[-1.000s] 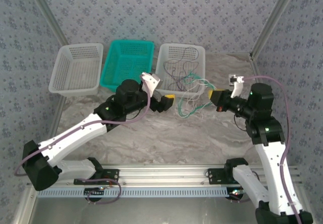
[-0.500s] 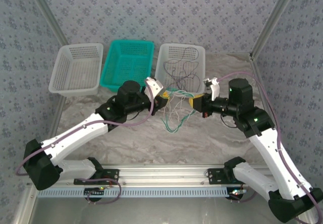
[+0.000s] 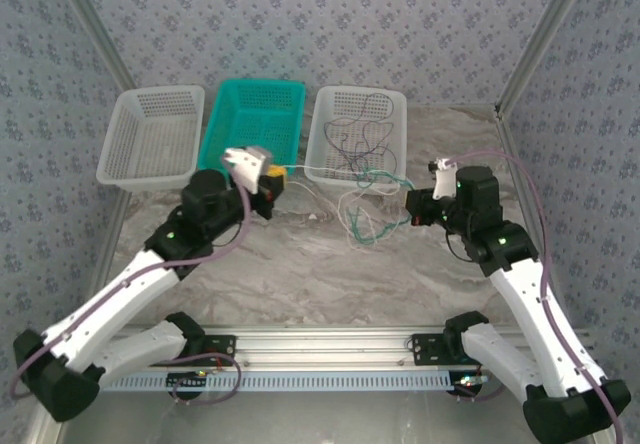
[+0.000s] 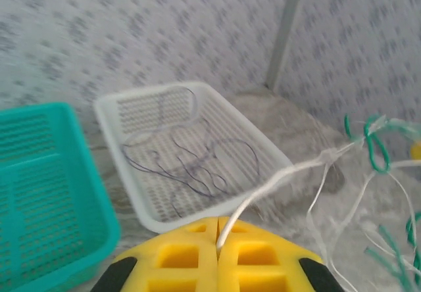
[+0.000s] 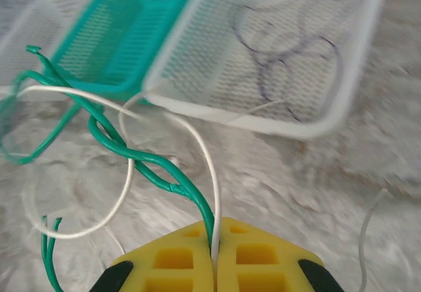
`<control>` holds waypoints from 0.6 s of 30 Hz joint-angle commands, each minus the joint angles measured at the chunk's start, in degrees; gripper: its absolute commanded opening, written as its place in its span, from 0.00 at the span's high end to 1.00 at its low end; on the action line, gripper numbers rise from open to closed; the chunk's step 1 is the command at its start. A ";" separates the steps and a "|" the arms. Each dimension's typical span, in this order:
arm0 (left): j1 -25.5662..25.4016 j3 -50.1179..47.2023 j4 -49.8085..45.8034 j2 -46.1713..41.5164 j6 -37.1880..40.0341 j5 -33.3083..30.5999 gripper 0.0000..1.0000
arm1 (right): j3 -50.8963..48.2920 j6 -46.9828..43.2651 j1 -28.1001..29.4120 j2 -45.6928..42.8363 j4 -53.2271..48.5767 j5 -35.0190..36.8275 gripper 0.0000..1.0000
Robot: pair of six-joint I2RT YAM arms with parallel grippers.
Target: Untangle the cables
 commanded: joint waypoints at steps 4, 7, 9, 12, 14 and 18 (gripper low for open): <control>4.73 1.98 -7.63 -7.02 -6.12 -5.61 1.00 | -7.03 2.24 -1.57 1.43 -0.60 2.30 0.96; 6.73 3.62 -10.27 -7.64 -6.72 -7.48 1.00 | -8.42 2.98 -1.48 3.33 -1.85 5.75 0.96; 9.72 5.67 -12.96 -6.55 -8.57 -7.83 1.00 | -9.94 6.92 -1.79 4.44 -1.92 13.70 0.98; 17.02 9.51 -17.47 -4.52 -12.28 -4.02 1.00 | -11.77 14.99 -4.65 6.38 -5.90 21.25 1.00; 22.29 11.28 -18.10 -3.94 -14.27 1.09 1.00 | -13.65 16.34 -7.91 6.23 -4.81 20.62 1.00; 27.29 14.38 -15.58 -1.18 -16.97 10.66 1.00 | -17.77 17.82 -11.54 4.53 0.43 15.12 1.00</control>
